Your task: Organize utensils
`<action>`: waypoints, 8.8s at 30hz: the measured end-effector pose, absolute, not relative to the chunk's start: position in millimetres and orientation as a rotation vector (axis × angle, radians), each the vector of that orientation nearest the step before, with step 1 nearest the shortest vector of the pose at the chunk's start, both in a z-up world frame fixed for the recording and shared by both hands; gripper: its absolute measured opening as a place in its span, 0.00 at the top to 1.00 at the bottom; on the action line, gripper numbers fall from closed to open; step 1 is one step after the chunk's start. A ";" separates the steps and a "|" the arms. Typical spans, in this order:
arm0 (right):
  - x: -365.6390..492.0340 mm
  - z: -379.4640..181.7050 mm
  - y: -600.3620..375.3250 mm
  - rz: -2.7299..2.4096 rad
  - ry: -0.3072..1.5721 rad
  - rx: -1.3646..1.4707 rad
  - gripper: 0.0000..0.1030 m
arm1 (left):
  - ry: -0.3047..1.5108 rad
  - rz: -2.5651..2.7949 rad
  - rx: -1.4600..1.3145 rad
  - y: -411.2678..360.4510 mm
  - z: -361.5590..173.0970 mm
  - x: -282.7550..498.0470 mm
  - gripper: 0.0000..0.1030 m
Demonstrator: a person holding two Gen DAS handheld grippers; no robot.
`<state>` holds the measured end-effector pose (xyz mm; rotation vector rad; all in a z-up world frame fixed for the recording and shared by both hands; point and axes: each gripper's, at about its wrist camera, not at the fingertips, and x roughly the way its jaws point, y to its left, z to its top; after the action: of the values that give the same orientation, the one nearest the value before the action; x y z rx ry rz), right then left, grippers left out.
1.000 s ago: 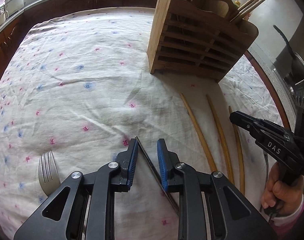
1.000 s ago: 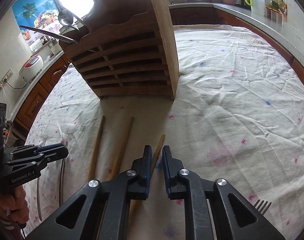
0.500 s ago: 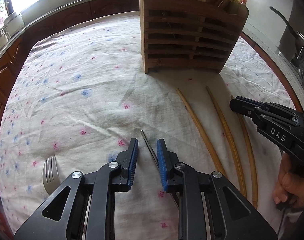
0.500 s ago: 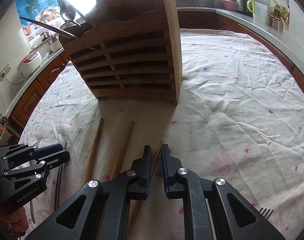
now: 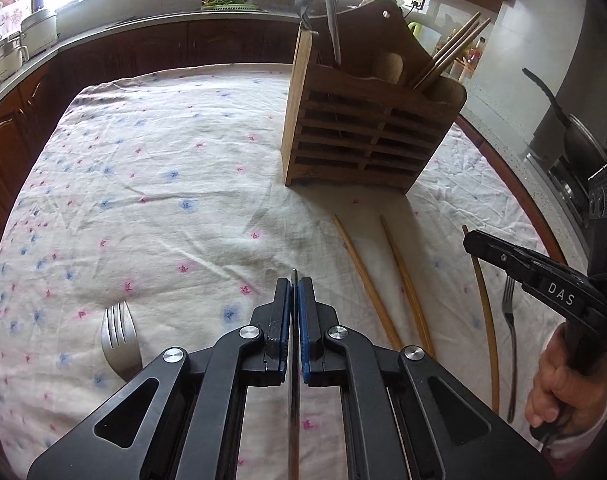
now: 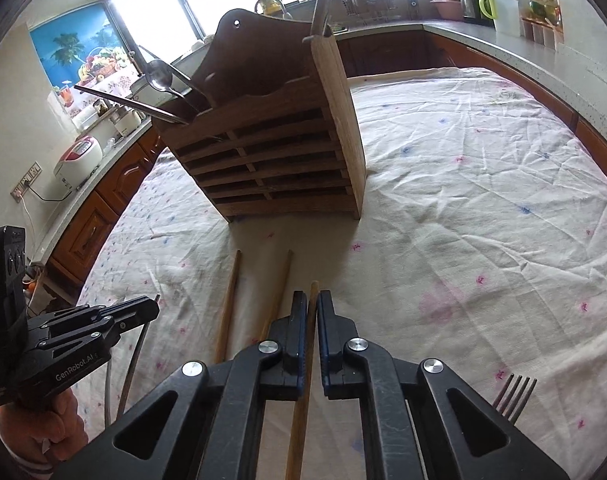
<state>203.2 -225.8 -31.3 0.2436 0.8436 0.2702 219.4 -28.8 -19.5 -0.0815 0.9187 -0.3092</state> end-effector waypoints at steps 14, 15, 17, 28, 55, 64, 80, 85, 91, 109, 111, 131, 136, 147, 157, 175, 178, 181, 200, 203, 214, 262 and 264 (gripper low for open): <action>135.8 68.9 -227.5 0.318 0.584 0.247 0.95 | 0.687 -0.425 -0.228 9.3 72.7 150.8 0.97; 130.7 74.2 -228.6 0.320 0.568 0.247 0.95 | 0.679 -0.430 -0.235 11.6 75.7 147.6 0.97; 123.6 84.0 -229.1 0.323 0.539 0.246 0.95 | 0.665 -0.444 -0.251 16.8 81.3 140.3 0.97; 112.2 108.5 -226.8 0.335 0.461 0.228 0.95 | 0.598 -0.470 -0.292 26.5 97.5 126.5 0.97; 133.1 134.2 -242.6 0.295 0.374 0.243 0.95 | 0.466 -0.428 -0.313 26.6 134.7 162.5 0.97; 153.9 160.6 -248.3 0.285 0.304 0.227 0.95 | 0.357 -0.409 -0.308 24.9 170.9 193.1 0.97; 202.0 202.0 -249.3 0.209 0.154 0.201 0.95 | 0.203 -0.288 -0.388 22.2 195.2 260.0 0.97; 223.4 189.7 -255.3 0.173 0.156 0.217 0.95 | 0.220 -0.256 -0.414 17.5 174.3 284.4 0.97; 247.1 161.2 -265.9 0.143 0.187 0.267 0.95 | 0.271 -0.230 -0.420 9.8 142.2 302.2 0.97; 274.8 94.8 -261.9 0.163 0.367 0.337 0.95 | 0.383 -0.259 -0.307 -22.8 93.0 310.4 0.96; 275.4 94.9 -264.3 0.159 0.376 0.342 0.95 | 0.390 -0.264 -0.301 -23.7 93.5 310.7 0.96; 272.2 98.2 -264.2 0.166 0.396 0.357 0.95 | 0.422 -0.264 -0.282 -20.6 92.7 310.1 0.95; 271.6 98.1 -264.4 0.169 0.403 0.366 0.91 | 0.432 -0.268 -0.294 -19.7 92.6 310.1 0.95; 263.9 98.7 -270.0 0.168 0.392 0.390 0.48 | 0.465 -0.230 -0.317 -14.3 90.4 308.0 0.44; 251.4 94.0 -265.8 0.188 0.389 0.379 0.24 | 0.488 -0.210 -0.300 -14.0 87.6 295.7 0.21; 207.0 86.0 -257.0 0.208 0.424 0.365 0.20 | 0.508 -0.179 -0.309 -1.7 80.7 247.4 0.14; 194.8 88.9 -257.2 0.202 0.412 0.362 0.19 | 0.503 -0.181 -0.315 1.7 80.5 234.4 0.14; 180.0 92.4 -256.6 0.204 0.390 0.357 0.15 | 0.499 -0.179 -0.318 5.1 81.2 221.9 0.13; 87.9 91.2 -228.6 0.228 0.312 0.218 0.08 | 0.451 -0.129 -0.267 15.2 77.4 127.3 0.04; 68.6 87.1 -225.1 0.211 0.276 0.182 0.06 | 0.431 -0.110 -0.238 14.8 76.7 111.0 0.02; 15.3 91.2 -206.5 0.210 0.181 0.029 0.00 | 0.329 -0.051 -0.127 7.8 79.4 51.5 0.00; -3.3 1.2 -210.9 0.165 0.287 0.046 0.00 | 0.375 0.047 0.008 -21.1 12.9 19.3 0.00; -3.3 1.9 -210.0 0.165 0.286 0.041 0.00 | 0.375 0.041 0.006 -20.6 13.7 19.2 0.00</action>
<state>-3.3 -210.0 1.9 0.0409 0.2859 0.1645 19.2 -20.6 13.7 0.0062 0.3754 0.0407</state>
